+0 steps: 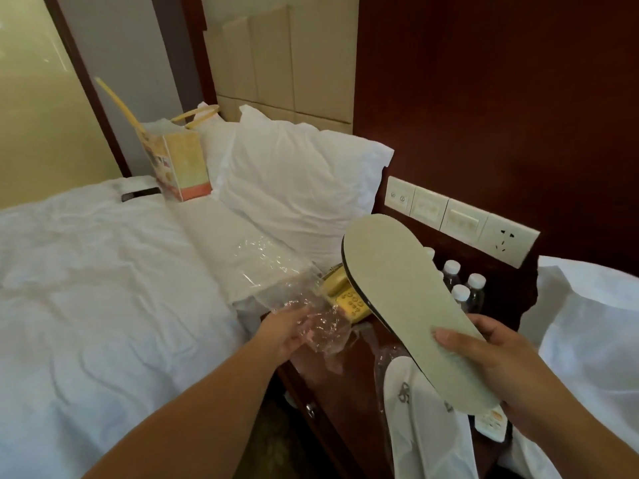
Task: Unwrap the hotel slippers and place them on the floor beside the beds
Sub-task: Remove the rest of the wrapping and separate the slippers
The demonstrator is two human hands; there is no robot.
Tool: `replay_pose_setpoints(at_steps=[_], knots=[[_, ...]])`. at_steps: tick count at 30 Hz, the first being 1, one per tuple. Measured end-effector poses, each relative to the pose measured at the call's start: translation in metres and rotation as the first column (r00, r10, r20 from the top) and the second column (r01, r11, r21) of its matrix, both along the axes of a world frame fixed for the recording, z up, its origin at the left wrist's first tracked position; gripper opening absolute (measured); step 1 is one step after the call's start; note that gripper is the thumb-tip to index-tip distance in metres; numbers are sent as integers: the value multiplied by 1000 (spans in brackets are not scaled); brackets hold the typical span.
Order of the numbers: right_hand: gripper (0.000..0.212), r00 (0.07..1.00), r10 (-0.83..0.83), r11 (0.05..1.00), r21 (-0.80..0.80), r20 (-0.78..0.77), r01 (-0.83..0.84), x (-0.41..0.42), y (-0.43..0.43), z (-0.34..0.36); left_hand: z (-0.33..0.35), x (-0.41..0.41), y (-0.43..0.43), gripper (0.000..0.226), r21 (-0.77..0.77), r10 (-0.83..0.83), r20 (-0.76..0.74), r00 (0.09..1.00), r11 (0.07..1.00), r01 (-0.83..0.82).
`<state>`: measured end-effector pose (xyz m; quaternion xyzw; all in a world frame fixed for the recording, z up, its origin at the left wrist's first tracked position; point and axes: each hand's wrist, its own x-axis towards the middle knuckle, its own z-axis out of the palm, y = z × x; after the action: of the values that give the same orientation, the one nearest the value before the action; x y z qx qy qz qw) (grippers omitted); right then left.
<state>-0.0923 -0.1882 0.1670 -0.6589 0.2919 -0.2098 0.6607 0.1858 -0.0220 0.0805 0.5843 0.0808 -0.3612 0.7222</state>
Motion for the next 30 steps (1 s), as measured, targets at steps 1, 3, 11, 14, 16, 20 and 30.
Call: replay_pose_setpoints(at_steps=[1,3,11,14,16,20,30], knots=[[47,1000,-8,1000,11,2,8,3,-3,-6,-10,3,-1,39,87,-29,15,999,996,28],[53,1000,-23,999,29,-14,23,10,-7,-18,-28,5,-4,52,305,-103,41,994,949,86],[56,997,-10,999,47,-74,13,30,-4,-60,-77,7,-15,80,416,-226,77,971,892,175],[44,996,-4,1000,22,-85,6,34,2,-62,-73,5,-15,110,471,-289,50,956,851,232],[42,997,-16,1000,-10,-76,15,37,6,-59,-69,6,-13,125,599,-309,135,941,782,171],[31,998,-45,998,-53,-32,43,45,19,-47,-41,-5,-10,72,473,-223,465,857,880,-27],[32,979,-117,914,-367,167,171,44,83,5,77,-111,12,31,-73,-114,546,830,980,183]])
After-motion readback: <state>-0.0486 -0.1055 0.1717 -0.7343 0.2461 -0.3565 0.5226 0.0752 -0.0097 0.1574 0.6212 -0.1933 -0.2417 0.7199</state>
